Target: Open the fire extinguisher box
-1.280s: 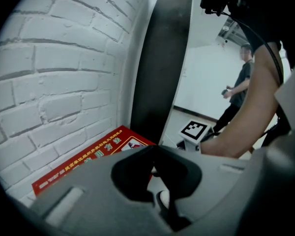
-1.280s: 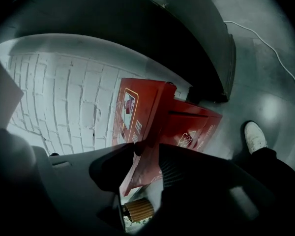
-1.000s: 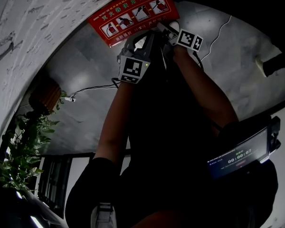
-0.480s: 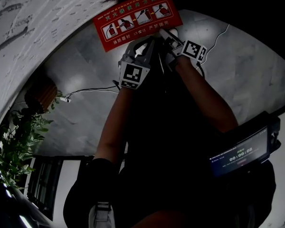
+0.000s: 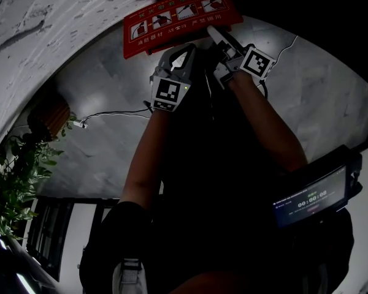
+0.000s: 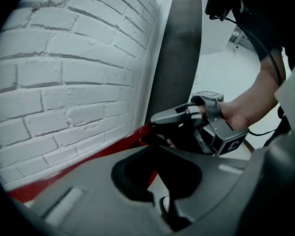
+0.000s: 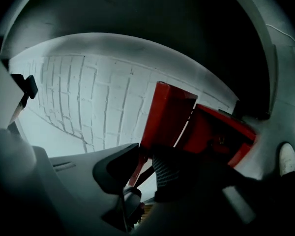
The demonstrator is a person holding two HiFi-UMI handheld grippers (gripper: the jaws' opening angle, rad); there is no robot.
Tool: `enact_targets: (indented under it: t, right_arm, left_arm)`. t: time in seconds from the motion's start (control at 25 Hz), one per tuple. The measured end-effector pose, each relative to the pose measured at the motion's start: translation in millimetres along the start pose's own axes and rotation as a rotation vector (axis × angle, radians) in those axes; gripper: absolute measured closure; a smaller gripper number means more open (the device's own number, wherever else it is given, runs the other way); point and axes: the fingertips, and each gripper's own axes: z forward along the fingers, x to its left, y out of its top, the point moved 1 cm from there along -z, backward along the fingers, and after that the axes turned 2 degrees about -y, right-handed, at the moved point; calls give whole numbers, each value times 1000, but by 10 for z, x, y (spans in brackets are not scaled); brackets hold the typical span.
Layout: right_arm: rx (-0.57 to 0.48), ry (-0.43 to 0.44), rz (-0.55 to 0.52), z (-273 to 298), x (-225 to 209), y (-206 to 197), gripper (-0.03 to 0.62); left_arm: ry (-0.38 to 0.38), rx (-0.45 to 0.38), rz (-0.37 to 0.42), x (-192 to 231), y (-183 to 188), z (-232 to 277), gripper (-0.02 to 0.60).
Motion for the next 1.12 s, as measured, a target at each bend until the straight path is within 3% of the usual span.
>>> enact_targets:
  t: [0.32,0.64,0.84,1.12]
  right_arm:
    - [-45,86,-69,330,371,443,531]
    - [-83,108,-130,657,583,843,530]
    - [-89,70,-150,621,565,847,508]
    - [-35,91,-185,486,632,670,519]
  left_arm:
    - [-7,14,-10,-64,-45,-18,580]
    - [8,13,-12,15,8,-55,579]
    - [25,13,-25,82,-18,-92,578]
    - [46,-19,-17,194,156,-216,578]
